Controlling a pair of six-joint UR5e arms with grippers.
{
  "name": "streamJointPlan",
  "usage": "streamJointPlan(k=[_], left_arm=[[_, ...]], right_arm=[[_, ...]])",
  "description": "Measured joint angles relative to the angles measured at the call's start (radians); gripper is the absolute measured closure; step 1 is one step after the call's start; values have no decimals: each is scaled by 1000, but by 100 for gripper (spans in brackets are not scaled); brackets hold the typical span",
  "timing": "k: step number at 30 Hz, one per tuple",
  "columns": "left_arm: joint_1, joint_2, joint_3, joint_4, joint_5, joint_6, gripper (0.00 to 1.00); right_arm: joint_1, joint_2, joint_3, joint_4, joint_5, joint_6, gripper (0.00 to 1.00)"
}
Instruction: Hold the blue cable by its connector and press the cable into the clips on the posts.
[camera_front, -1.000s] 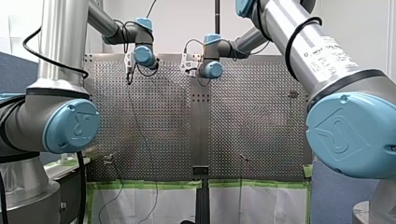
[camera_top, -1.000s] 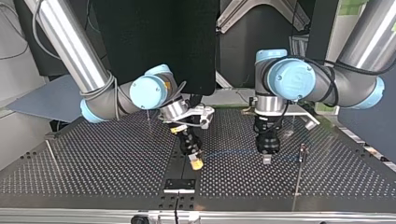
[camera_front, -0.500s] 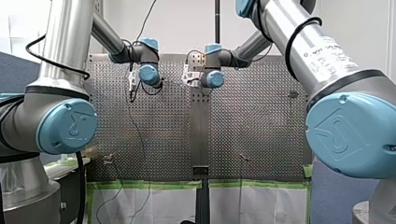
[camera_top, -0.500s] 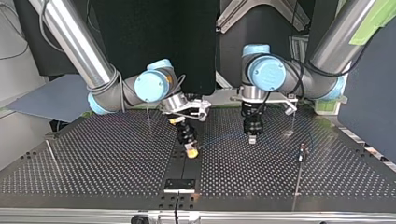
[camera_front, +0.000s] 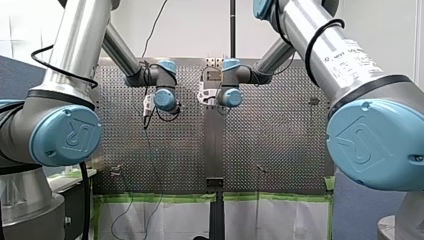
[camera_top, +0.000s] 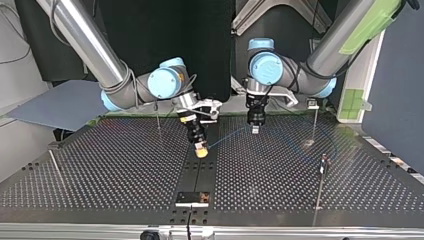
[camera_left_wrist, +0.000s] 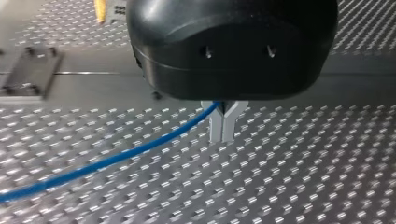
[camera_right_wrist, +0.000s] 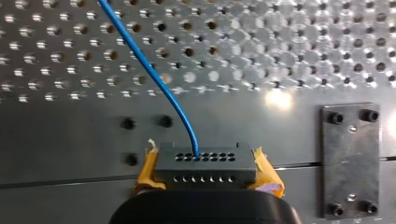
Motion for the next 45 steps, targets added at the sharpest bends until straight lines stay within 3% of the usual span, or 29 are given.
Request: streamJointPlan(k=[11,30,40,45], left_arm=[[-31,-27,-24,51,-11,1,100],[-90,-185,-40,147,-37,-14,100],[-123,-261,-47,214,-46,-24,100],[-145,-300,-47,242,-50,-27,100]], right_arm=[[3,22,101,-101,59,-3,100],[-17,196,280,-279,160,-4,100],[-53,283,367,-367,160,12,100],[-77,326,410,-410,136,17,100]])
